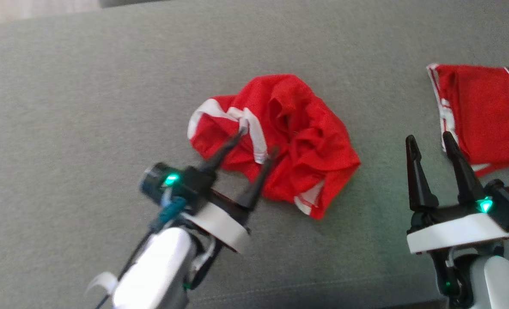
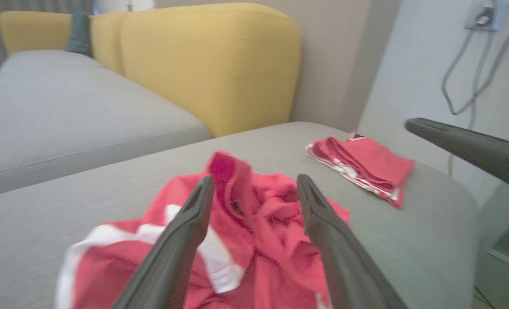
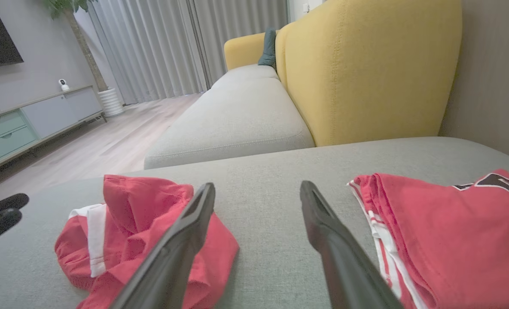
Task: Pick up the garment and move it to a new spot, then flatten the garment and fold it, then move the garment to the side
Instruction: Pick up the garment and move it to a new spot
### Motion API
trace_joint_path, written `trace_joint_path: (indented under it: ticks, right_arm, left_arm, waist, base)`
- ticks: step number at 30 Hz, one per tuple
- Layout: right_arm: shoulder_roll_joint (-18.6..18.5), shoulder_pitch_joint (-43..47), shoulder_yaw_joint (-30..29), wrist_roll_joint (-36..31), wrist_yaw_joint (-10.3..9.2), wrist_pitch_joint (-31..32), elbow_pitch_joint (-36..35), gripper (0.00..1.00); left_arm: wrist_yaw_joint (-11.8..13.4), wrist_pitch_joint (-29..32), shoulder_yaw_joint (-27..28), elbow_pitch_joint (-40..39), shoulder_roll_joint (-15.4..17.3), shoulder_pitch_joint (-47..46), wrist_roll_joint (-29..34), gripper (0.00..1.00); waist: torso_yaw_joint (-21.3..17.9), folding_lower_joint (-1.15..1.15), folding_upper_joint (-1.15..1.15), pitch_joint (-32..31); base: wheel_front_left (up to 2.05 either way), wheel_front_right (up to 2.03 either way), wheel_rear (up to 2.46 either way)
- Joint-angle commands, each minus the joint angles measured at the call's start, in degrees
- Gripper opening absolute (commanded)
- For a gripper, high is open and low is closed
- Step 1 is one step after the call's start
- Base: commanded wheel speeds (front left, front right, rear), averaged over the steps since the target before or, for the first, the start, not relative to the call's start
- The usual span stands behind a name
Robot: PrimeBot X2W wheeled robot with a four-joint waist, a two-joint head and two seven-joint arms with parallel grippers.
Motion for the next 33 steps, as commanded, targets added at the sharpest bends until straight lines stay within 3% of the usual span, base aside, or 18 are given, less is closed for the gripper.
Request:
trace_joint_path:
  ticks: [1,8,16,33]
  right_arm:
    - [-0.30,-0.22,1.05,-0.41,-0.05,0.37,-2.30,1.00]
    - [-0.30,1.00,0.68,-1.23,-0.05,2.21,-3.15,1.00]
    - [-0.30,2.54,0.05,-2.07,-0.05,3.83,-3.65,1.00]
    - [-0.30,6.82,-0.50,-2.43,-0.05,4.87,-3.59,1.00]
  left_arm:
    - [1.24,-0.60,3.49,-2.51,1.12,-0.36,-0.66,1.00]
    - [5.10,-1.12,11.99,-2.99,5.40,3.17,-3.15,1.00]
    - [6.85,-1.21,19.04,-3.21,10.56,7.02,-3.78,1.00]
    - [8.53,-1.22,21.39,-4.67,10.77,15.07,-5.07,1.00]
  waist:
    - [2.41,0.00,0.00,-2.16]
    - [6.10,0.00,0.00,-4.48]
    - [8.11,0.00,0.00,-6.42]
    - [7.18,0.00,0.00,-11.57]
  base:
    - [0.00,0.00,0.00]
    - [0.00,0.00,0.00]
    - [0.00,0.00,0.00]
    - [0.00,0.00,0.00]
